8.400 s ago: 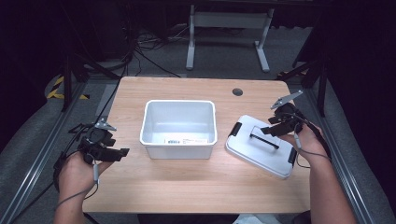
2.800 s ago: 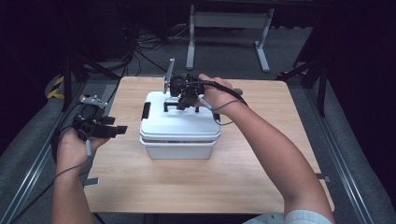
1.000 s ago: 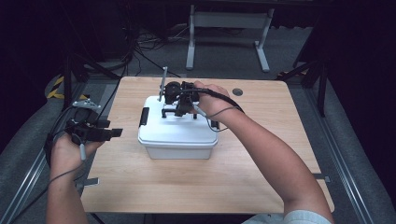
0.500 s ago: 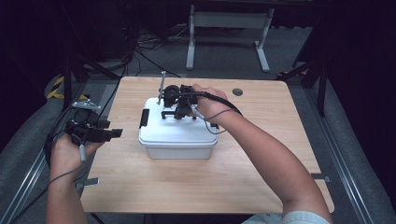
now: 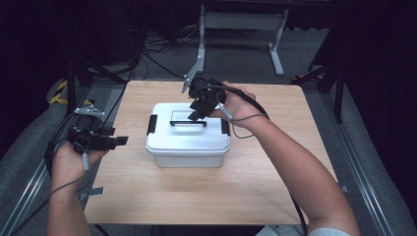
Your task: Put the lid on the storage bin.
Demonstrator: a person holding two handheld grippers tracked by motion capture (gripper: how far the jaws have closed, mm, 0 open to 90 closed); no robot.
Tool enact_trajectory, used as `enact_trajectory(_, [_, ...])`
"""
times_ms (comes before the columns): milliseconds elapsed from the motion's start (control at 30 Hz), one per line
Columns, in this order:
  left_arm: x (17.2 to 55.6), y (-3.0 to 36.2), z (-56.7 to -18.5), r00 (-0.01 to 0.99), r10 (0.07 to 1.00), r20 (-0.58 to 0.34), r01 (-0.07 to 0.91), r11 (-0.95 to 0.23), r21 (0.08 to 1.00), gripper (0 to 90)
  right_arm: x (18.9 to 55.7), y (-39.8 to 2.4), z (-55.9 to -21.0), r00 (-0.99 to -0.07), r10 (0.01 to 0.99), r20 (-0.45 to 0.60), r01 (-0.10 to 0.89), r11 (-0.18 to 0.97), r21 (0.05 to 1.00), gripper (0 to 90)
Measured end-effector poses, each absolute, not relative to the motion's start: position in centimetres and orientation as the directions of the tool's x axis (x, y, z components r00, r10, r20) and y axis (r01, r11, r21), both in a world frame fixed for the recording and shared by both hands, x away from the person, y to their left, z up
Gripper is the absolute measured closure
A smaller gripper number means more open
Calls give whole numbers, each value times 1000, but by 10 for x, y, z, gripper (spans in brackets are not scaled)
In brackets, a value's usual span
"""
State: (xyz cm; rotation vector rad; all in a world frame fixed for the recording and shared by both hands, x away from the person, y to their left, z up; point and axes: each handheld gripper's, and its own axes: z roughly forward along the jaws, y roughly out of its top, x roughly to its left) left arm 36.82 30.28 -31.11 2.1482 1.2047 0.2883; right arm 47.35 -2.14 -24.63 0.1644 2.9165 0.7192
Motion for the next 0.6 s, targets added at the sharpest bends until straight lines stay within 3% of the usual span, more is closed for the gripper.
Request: enact_trajectory(600, [346, 303, -316, 543, 833, -107, 694, -374, 615, 378, 460, -150, -235, -933, 339, -118, 225, 808, 545, 549])
